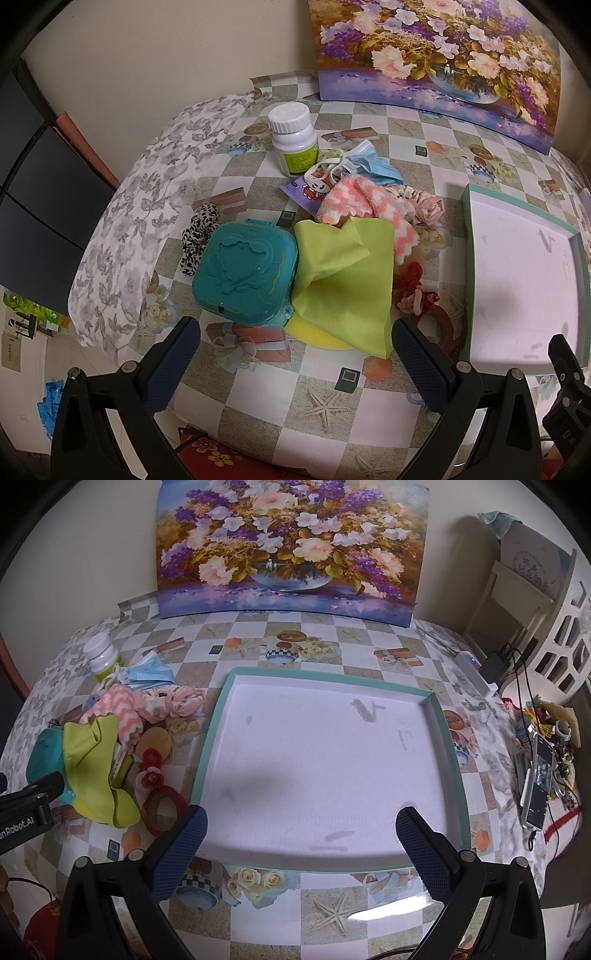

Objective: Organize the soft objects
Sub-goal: 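Lower the left gripper onto the lime-green cloth and close it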

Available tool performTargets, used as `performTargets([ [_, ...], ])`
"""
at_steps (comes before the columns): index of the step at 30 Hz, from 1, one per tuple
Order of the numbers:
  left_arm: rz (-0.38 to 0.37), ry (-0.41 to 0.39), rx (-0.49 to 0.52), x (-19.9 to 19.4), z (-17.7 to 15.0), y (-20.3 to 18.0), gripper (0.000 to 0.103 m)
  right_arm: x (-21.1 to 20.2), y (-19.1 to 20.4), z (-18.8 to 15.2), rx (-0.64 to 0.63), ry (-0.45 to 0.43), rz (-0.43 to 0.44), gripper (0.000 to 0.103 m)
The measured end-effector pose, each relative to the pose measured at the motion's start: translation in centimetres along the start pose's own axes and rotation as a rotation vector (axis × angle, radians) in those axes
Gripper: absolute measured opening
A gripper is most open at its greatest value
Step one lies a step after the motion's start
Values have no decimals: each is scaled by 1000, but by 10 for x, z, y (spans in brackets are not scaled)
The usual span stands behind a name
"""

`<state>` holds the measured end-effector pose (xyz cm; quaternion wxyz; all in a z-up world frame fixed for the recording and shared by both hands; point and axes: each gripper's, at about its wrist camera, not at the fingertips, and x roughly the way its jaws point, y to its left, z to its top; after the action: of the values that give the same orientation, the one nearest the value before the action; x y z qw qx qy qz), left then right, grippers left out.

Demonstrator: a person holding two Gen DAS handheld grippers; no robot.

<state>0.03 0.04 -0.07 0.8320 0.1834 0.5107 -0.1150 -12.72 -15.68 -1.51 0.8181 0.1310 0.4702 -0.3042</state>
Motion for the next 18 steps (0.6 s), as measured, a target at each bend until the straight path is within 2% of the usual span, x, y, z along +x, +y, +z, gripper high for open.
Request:
performTargets([
  [7, -44, 44, -22, 12, 0, -1, 103, 16, 20, -4, -50, 89, 91, 103],
  [10, -94, 77, -54, 19, 0, 0, 103, 25, 29, -10, -49, 123, 129, 103],
  [13, -129, 131, -84, 31, 1, 0, 102, 32, 34, -10, -49, 141, 128, 103],
  [15, -135, 157, -100, 39, 1, 0, 99, 32, 36, -10, -50, 144, 130, 103],
  [17, -140, 172, -116, 45, 2, 0, 89, 33, 37, -12, -52, 143, 128, 103],
  [18, -143, 185, -126, 49, 2, 0, 88, 33, 37, -13, -52, 146, 127, 103],
])
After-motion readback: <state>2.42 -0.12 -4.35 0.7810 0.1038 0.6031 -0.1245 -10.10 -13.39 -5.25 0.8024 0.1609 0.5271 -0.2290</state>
